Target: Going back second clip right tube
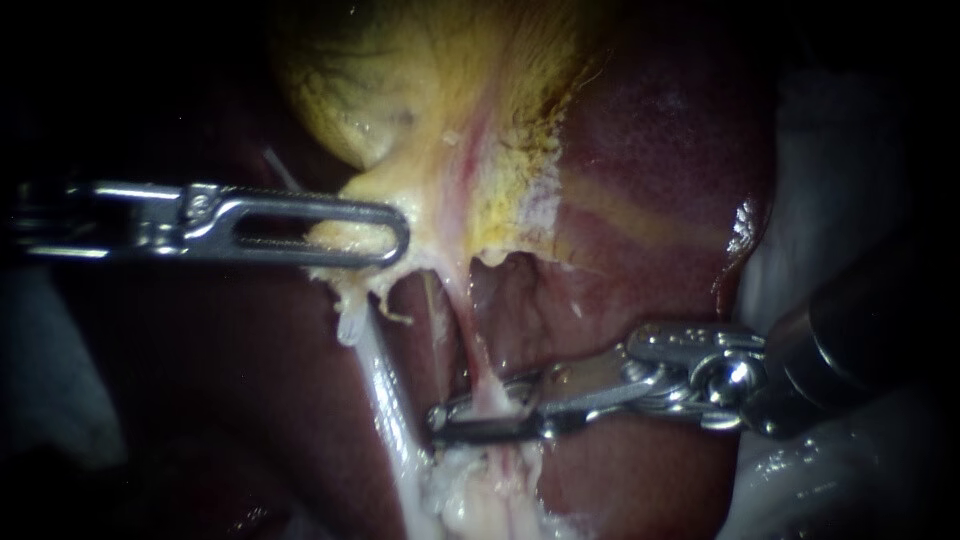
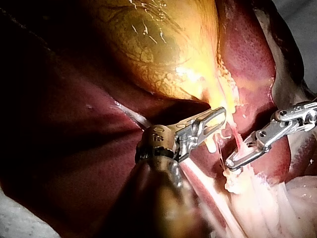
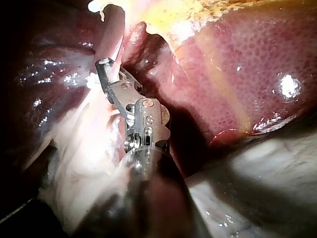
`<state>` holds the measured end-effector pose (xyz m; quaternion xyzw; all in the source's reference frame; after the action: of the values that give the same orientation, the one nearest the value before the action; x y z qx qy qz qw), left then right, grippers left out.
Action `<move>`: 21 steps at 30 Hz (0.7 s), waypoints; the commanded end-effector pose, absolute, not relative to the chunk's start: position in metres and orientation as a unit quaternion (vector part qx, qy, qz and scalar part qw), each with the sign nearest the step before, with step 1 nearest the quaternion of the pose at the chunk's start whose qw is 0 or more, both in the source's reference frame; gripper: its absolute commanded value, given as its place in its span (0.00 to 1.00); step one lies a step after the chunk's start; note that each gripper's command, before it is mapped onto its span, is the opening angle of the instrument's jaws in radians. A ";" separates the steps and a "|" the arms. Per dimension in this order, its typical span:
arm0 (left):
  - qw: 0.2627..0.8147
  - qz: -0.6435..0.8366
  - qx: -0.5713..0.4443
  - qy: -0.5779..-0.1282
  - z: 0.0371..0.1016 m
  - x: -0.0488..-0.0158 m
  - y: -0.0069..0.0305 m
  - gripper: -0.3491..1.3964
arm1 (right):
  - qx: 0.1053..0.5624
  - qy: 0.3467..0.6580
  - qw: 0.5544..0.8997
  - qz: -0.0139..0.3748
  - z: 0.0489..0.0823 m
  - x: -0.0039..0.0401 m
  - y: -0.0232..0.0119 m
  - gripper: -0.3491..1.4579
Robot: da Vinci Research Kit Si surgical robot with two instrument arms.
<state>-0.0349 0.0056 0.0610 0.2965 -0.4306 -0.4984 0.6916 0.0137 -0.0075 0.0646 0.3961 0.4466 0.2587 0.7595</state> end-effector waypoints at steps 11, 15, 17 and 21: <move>0.692 -0.498 0.297 -0.431 0.0610 -0.0348 0.0055 0.00 | 0.337 0.515 0.759 0.211 0.0648 0.0146 -0.0077 0.47; 0.692 -0.498 0.297 -0.431 0.0609 -0.0348 0.0055 0.00 | 0.320 0.524 0.765 0.194 0.0648 0.0144 -0.0077 0.47; 0.692 -0.498 0.297 -0.431 0.0609 -0.0348 0.0055 0.00 | 0.318 0.525 0.766 0.189 0.0647 0.0142 -0.0077 0.47; 0.692 -0.498 0.297 -0.431 0.0609 -0.0348 0.0055 0.00 | 0.311 0.530 0.769 0.176 0.0646 0.0139 -0.0077 0.47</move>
<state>-0.0348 0.0055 0.0610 0.2967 -0.4306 -0.4982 0.6916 0.0138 -0.0078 0.0647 0.3097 0.5300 0.1755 0.7697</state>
